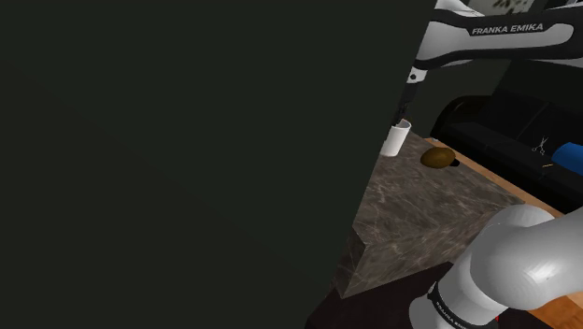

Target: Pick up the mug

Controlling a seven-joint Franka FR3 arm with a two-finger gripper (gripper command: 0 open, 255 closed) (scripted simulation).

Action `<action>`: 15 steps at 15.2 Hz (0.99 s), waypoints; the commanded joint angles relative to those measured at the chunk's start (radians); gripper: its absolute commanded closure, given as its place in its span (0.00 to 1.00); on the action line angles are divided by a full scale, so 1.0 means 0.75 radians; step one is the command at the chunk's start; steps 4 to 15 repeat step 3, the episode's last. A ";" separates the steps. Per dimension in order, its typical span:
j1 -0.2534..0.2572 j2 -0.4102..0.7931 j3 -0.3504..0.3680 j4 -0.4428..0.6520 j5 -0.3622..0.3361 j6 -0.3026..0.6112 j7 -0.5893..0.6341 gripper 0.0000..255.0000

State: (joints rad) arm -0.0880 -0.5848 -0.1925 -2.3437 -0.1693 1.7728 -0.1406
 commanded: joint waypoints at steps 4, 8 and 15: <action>0.001 0.002 0.003 0.043 0.003 -0.041 -0.004 1.00; 0.001 0.002 0.003 0.043 0.003 -0.041 -0.004 1.00; 0.001 0.002 0.003 0.043 0.003 -0.041 -0.004 1.00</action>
